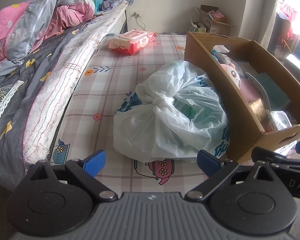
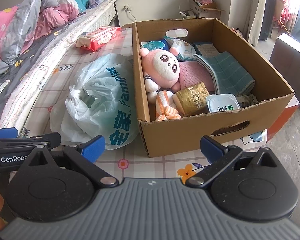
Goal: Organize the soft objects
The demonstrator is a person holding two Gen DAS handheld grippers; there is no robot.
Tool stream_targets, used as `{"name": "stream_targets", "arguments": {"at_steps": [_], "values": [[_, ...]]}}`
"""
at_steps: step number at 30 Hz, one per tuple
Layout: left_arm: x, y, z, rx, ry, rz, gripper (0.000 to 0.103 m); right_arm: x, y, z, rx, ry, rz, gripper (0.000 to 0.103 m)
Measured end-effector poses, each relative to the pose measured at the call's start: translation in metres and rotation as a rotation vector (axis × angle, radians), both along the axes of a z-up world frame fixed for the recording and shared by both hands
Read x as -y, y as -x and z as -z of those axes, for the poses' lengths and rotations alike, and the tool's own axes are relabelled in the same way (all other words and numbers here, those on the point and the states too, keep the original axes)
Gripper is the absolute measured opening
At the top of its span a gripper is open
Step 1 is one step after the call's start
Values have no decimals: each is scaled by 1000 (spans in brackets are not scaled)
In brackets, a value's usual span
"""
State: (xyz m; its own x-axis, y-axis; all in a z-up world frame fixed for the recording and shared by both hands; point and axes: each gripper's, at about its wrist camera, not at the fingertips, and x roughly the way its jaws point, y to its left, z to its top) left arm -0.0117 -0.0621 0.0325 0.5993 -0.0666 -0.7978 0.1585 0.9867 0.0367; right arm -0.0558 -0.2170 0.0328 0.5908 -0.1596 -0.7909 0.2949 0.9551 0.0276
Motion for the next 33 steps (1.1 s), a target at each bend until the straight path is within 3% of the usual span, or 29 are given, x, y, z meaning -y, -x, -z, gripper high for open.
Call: {"name": "stream_targets", "arguments": {"at_steps": [33], "values": [[-2, -1, 2, -8, 3, 1, 98, -1, -2, 4, -12, -7, -2, 102]]}}
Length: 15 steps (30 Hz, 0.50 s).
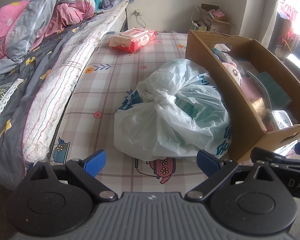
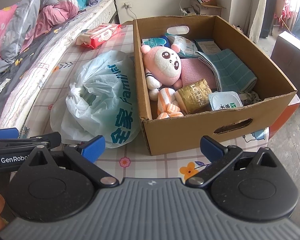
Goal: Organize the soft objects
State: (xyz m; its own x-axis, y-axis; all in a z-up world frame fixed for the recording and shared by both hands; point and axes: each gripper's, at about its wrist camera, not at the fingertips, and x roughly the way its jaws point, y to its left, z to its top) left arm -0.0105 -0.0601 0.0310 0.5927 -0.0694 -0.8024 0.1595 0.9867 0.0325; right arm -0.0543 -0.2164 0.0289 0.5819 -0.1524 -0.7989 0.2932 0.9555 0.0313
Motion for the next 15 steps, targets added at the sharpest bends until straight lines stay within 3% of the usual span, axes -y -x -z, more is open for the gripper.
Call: {"name": "stream_targets", "arguments": {"at_steps": [15], "values": [[0, 0, 0, -1, -1, 2, 98, 1, -1, 0, -1, -1, -1, 102]]}}
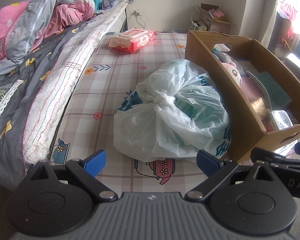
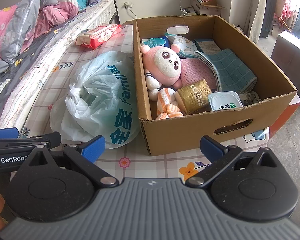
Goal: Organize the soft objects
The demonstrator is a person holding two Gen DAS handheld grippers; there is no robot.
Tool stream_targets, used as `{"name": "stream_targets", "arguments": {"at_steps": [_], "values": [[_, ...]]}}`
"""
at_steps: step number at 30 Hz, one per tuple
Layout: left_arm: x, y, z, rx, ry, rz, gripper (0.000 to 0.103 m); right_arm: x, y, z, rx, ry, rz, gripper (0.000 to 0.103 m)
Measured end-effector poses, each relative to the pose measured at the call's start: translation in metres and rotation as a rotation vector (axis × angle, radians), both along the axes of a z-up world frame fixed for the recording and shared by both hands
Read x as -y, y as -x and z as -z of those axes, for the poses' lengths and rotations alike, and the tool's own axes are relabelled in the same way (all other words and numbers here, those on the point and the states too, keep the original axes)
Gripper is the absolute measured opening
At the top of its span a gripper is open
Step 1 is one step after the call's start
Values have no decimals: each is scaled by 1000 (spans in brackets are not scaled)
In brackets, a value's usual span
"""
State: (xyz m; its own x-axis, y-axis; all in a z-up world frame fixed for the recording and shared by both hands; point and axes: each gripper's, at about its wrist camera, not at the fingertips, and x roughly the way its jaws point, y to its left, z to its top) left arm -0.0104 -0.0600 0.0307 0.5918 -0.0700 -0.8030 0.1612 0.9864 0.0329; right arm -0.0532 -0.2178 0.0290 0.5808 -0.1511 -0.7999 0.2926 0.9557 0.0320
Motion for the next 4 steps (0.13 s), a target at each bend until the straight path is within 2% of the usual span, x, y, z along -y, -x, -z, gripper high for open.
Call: {"name": "stream_targets", "arguments": {"at_steps": [4], "values": [[-1, 1, 1, 0, -4, 3, 98, 0, 0, 0, 0, 1, -2, 102]]}}
